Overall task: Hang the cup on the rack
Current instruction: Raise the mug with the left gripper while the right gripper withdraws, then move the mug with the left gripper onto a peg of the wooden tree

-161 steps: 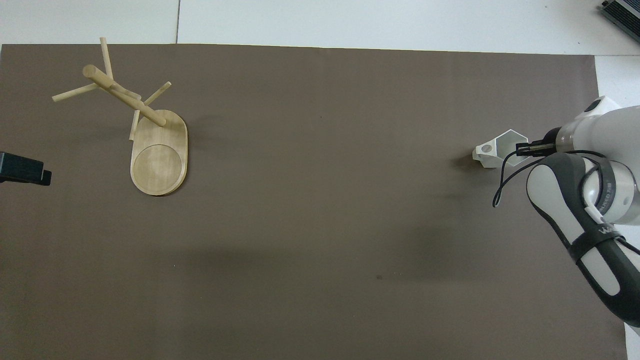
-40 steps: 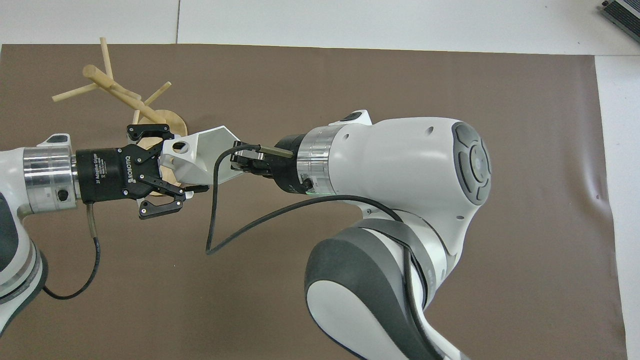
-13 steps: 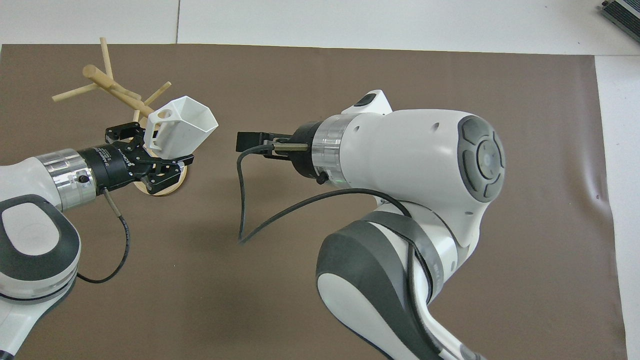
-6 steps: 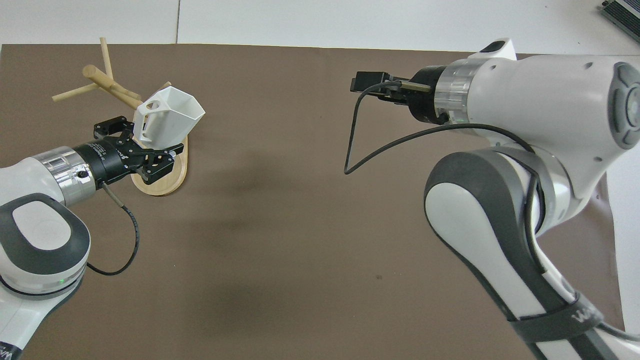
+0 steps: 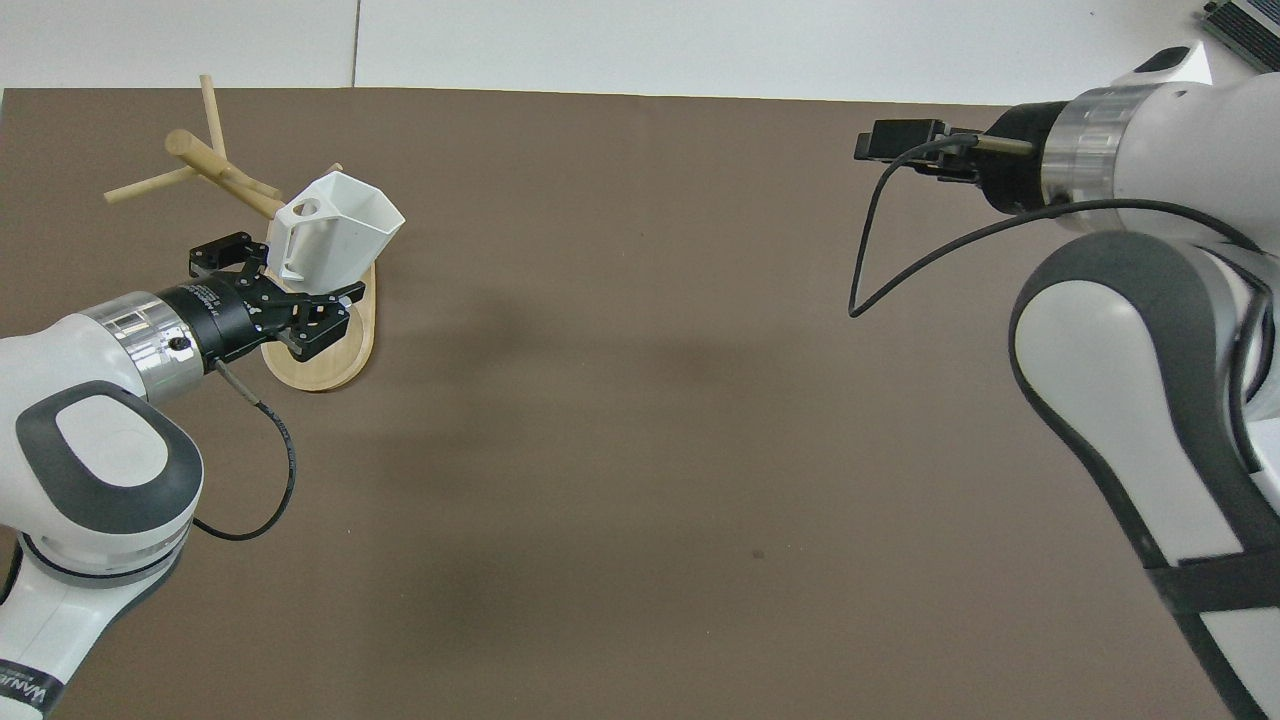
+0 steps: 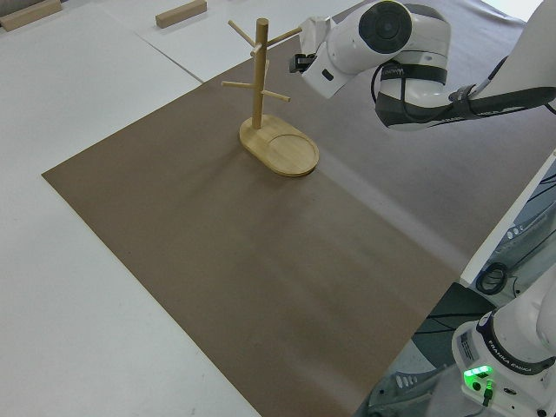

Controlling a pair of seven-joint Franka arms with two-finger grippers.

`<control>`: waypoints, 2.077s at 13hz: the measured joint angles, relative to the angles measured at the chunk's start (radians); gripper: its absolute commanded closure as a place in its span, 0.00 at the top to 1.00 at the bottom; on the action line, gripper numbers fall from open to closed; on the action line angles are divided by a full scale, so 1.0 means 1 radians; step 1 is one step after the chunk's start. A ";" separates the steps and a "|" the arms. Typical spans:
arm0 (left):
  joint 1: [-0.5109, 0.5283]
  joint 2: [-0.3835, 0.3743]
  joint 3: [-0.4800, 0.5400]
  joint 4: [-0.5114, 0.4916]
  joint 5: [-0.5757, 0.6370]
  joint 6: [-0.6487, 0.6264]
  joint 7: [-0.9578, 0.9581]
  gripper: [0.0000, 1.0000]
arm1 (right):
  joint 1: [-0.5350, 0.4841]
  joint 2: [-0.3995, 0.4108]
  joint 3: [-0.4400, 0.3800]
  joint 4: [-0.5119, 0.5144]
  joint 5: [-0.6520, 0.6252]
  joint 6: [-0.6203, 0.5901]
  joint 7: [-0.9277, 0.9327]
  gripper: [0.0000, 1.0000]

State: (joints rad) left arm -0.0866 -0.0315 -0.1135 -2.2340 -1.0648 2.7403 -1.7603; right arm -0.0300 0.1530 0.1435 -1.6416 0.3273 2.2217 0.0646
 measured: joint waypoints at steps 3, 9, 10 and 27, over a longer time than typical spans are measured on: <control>-0.014 0.019 -0.001 0.001 0.000 0.047 -0.005 0.00 | -0.001 -0.029 -0.066 -0.001 -0.041 -0.093 -0.077 1.00; -0.013 0.027 0.004 0.017 0.000 0.056 -0.017 0.00 | -0.002 -0.056 -0.163 -0.005 -0.167 -0.206 -0.237 1.00; -0.013 0.030 0.005 0.020 0.000 0.056 -0.018 0.00 | -0.002 -0.059 -0.175 -0.006 -0.167 -0.219 -0.254 1.00; 0.002 0.058 0.013 0.030 0.000 0.091 -0.090 0.00 | 0.002 -0.154 -0.194 -0.005 -0.307 -0.547 -0.263 1.00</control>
State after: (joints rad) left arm -0.0844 0.0269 -0.1004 -2.2038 -1.0648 2.8311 -1.8508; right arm -0.0283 -0.0009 -0.0503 -1.6463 0.0201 1.6743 -0.1985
